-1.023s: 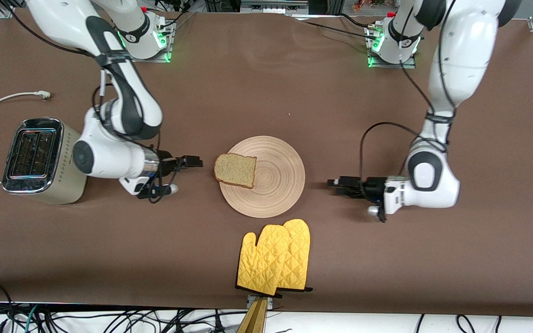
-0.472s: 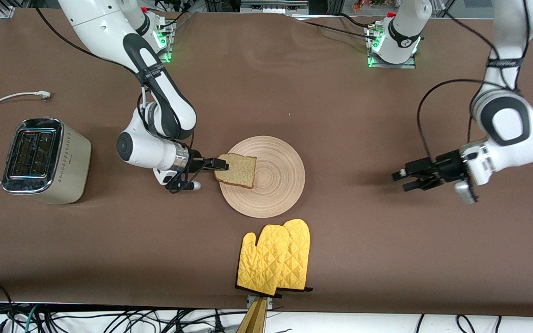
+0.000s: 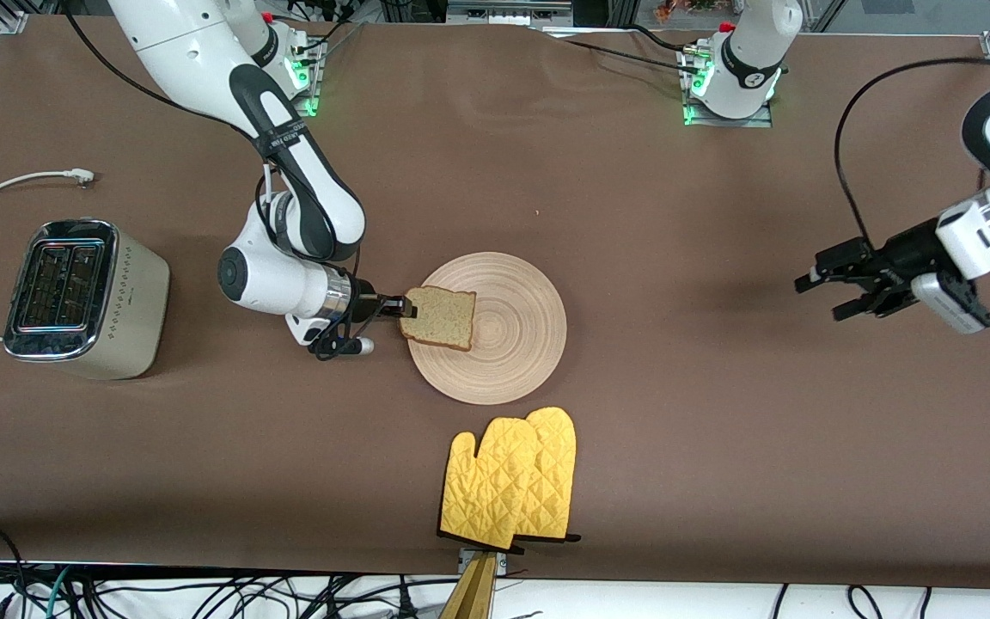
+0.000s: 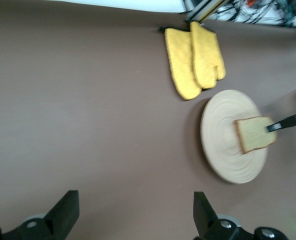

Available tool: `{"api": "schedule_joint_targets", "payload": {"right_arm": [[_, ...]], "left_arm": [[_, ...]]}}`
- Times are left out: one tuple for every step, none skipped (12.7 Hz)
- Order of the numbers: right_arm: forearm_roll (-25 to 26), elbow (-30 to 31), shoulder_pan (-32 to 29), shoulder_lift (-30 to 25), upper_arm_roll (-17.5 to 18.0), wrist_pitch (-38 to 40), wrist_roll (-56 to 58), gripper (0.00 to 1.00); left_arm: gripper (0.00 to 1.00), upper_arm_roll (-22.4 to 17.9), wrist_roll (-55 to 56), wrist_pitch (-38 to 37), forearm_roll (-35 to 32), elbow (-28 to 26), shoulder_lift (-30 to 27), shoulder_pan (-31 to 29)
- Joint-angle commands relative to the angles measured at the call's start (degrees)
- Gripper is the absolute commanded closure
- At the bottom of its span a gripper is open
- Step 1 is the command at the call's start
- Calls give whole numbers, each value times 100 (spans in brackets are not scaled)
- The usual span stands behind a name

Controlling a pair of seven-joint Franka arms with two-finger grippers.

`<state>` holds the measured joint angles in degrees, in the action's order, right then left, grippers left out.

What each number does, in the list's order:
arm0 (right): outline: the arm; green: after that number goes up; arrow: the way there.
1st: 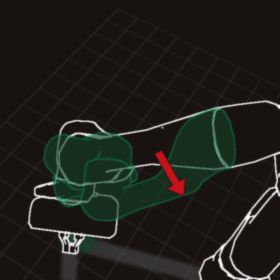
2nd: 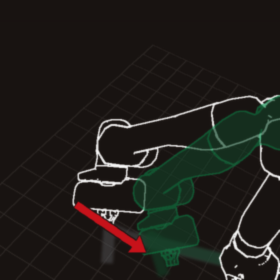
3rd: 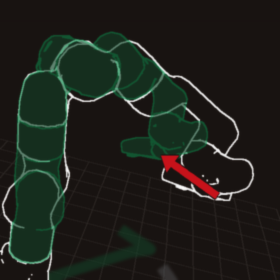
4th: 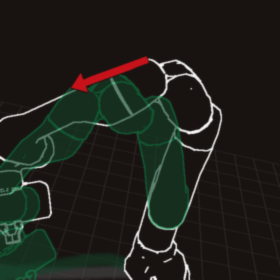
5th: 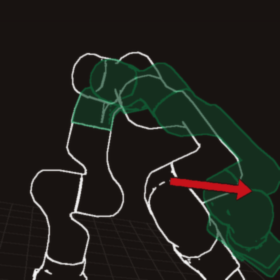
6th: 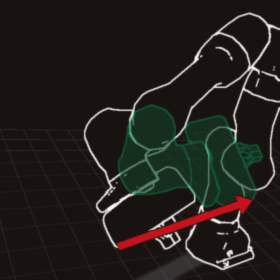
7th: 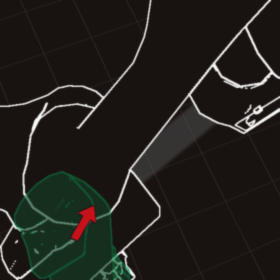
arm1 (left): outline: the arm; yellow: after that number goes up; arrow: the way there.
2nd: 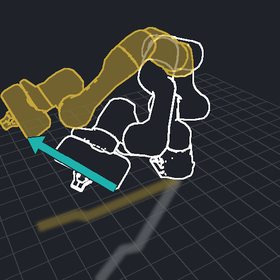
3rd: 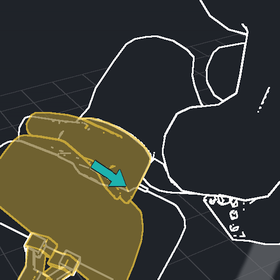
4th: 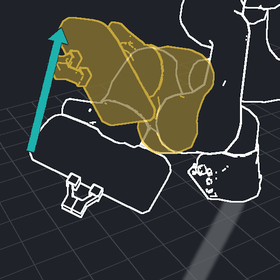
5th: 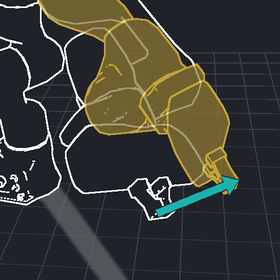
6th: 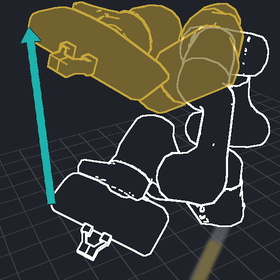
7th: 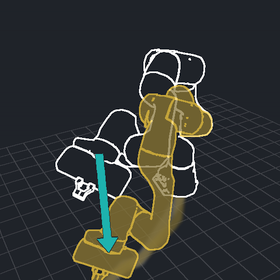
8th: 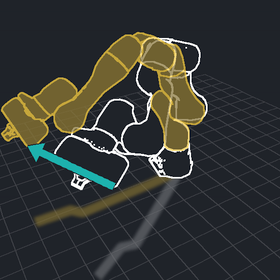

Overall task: Move plate and put bread in toaster
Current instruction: 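Grasp the bread slice with the right gripper while the left gripper withdraws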

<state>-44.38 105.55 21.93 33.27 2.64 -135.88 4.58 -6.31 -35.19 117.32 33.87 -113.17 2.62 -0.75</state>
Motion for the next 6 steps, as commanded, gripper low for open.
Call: {"api": "schedule_joint_targets", "payload": {"right_arm": [[-132, 28, -31, -206, -70, 220, 244, 100], [-132, 27, -48, -241, -79, 228, 262, 100], [-132, 10, -49, -329, -123, 272, 228, 100], [-132, -95, -57, -443, -184, 568, 184, 100], [-123, -243, -49, -557, -376, 1015, 149, 100], [-10, -376, -49, -671, -587, 1429, 114, 100]], "left_arm": [[0, 95, 931, -286, -1273, -100, -708, 48], [0, 138, 1327, -576, -1739, 66, -780, 66], [0, 295, 1766, -892, -2231, 285, -798, 84], [0, 453, 2353, -1226, -2766, 574, -798, 101], [0, 620, 2907, -1568, -3215, 847, -781, 119], [0, 779, 3409, -1885, -3542, 1093, -737, 180]]}}
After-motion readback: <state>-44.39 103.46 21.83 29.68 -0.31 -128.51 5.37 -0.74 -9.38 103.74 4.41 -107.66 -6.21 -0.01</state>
